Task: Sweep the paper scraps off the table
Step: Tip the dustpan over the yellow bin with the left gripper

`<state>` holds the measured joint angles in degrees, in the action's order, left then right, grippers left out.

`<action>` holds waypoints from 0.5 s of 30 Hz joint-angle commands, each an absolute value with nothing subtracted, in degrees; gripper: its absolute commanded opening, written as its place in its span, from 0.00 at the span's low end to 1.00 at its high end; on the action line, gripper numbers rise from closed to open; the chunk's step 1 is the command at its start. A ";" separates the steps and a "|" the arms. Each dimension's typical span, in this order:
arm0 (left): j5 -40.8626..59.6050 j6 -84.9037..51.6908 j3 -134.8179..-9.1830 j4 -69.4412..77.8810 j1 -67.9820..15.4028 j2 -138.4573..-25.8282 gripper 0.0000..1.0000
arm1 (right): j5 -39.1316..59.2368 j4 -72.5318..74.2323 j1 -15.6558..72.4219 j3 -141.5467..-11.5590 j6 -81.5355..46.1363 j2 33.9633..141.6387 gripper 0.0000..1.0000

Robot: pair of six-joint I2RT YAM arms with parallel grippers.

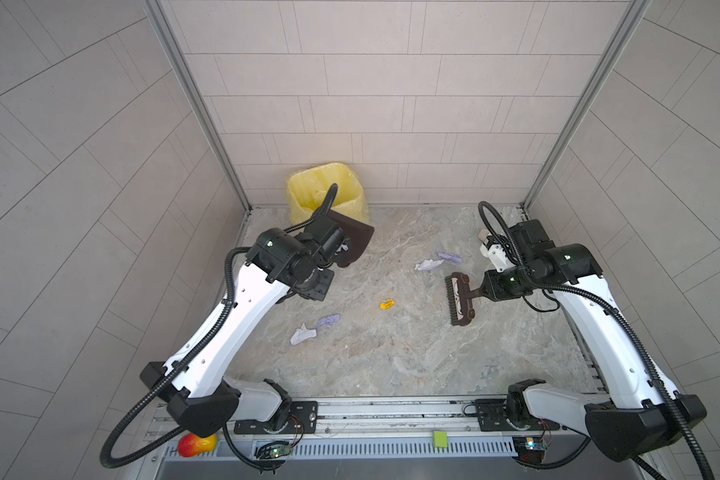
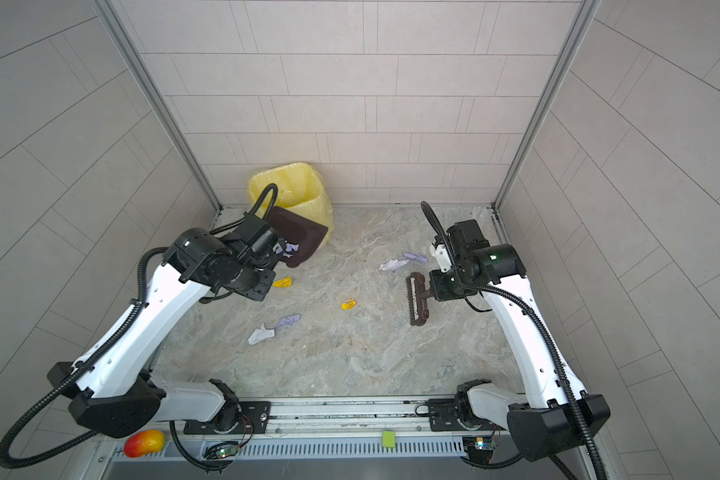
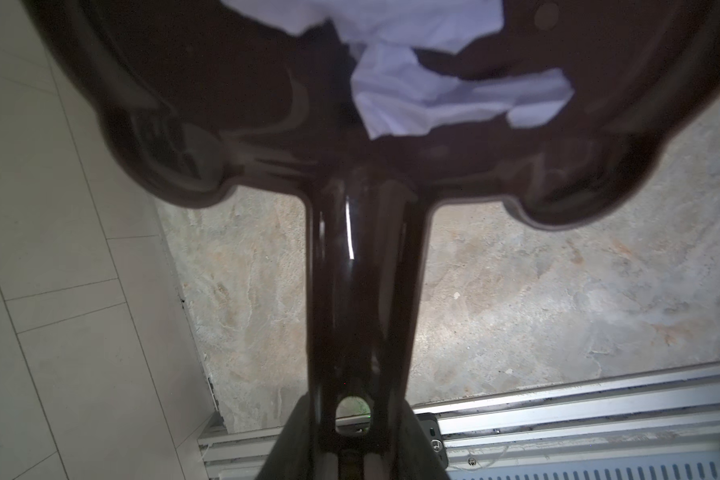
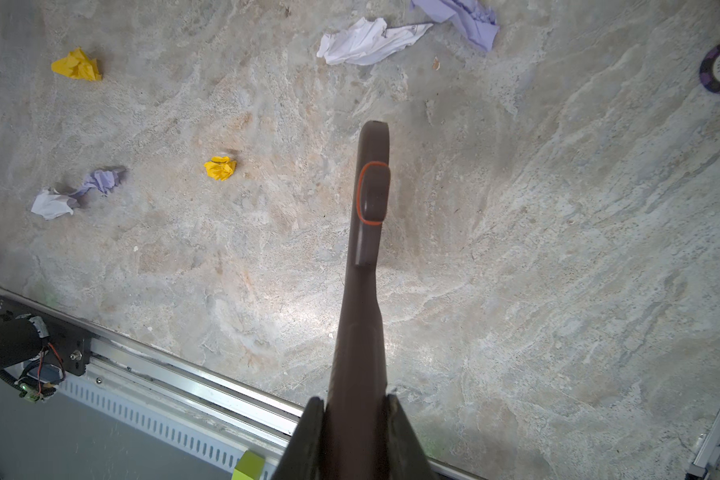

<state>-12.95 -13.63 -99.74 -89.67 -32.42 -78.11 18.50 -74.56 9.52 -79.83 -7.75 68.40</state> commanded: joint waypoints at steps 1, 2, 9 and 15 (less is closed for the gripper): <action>-14.67 -11.36 -102.57 -90.72 -28.54 -78.13 0.00 | 19.73 -74.27 9.11 -80.07 -6.88 67.65 0.00; -14.61 -11.32 -103.34 -90.46 -27.38 -78.63 0.00 | 19.99 -74.31 9.03 -80.20 -6.77 67.76 0.00; -13.13 -9.07 -107.15 -88.01 -18.67 -81.15 0.00 | 21.83 -74.44 8.96 -81.01 -5.94 68.47 0.00; -11.31 -7.46 -111.66 -85.41 -11.59 -85.24 0.00 | 22.56 -75.84 8.52 -82.17 -4.67 68.94 0.00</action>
